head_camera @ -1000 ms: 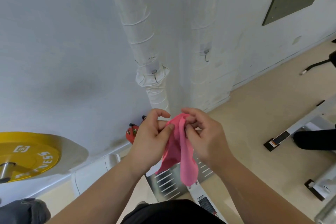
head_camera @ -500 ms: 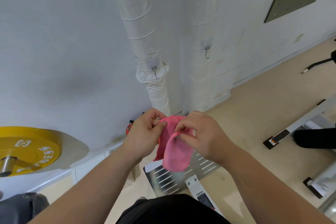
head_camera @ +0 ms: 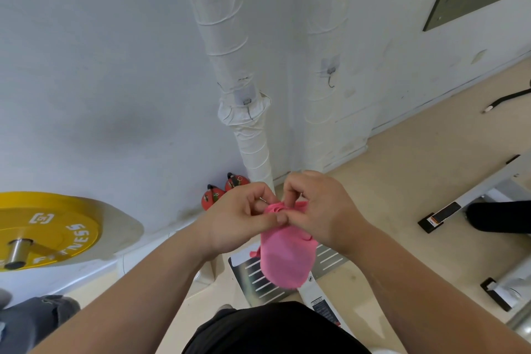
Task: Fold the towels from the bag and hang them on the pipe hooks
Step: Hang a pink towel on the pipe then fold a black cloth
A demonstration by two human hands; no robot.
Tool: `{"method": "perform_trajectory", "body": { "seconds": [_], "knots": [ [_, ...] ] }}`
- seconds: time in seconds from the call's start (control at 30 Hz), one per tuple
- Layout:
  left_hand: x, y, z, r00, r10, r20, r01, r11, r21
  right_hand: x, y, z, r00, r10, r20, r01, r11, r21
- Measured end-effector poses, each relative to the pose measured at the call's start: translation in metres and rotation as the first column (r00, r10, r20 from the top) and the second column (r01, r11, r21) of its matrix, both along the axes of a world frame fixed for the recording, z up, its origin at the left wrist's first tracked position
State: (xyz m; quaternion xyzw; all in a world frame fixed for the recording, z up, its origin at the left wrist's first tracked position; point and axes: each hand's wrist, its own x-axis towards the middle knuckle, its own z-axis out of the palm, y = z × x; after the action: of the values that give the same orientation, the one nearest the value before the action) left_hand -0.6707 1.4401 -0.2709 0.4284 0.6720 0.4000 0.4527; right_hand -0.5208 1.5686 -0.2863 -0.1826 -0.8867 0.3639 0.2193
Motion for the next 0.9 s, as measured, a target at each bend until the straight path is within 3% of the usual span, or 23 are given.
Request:
{"method": "perform_trajectory", "body": {
  "seconds": [0.27, 0.37, 0.47, 0.57, 0.67, 0.9],
  "knots": [
    [-0.007, -0.001, -0.004, 0.998, 0.065, -0.019, -0.064, 0.997, 0.048, 0.000, 0.008, -0.012, 0.998, 0.064, -0.018, -0.066, 0.989, -0.131],
    [-0.018, -0.004, 0.001, 0.987, 0.158, 0.010, -0.158, 0.984, 0.084, 0.006, 0.022, -0.025, 0.993, 0.101, 0.068, -0.102, 0.995, 0.013],
    [-0.034, -0.005, 0.010, 0.976, 0.197, -0.090, -0.186, 0.975, 0.119, 0.014, 0.039, -0.035, 0.982, 0.051, 0.181, -0.080, 0.984, 0.160],
    [-0.048, -0.003, 0.017, 0.948, 0.239, -0.211, -0.209, 0.966, 0.153, 0.015, 0.054, -0.015, 0.972, 0.045, 0.232, -0.080, 0.986, 0.146],
    [-0.054, 0.006, 0.021, 0.930, 0.258, -0.261, -0.214, 0.959, 0.186, 0.007, 0.066, 0.017, 0.989, 0.043, 0.142, -0.066, 0.985, 0.158],
    [-0.053, 0.016, 0.031, 0.942, 0.301, -0.144, -0.258, 0.931, 0.260, -0.008, 0.062, 0.039, 0.996, 0.024, -0.090, -0.045, 0.970, -0.241]
  ]
}}
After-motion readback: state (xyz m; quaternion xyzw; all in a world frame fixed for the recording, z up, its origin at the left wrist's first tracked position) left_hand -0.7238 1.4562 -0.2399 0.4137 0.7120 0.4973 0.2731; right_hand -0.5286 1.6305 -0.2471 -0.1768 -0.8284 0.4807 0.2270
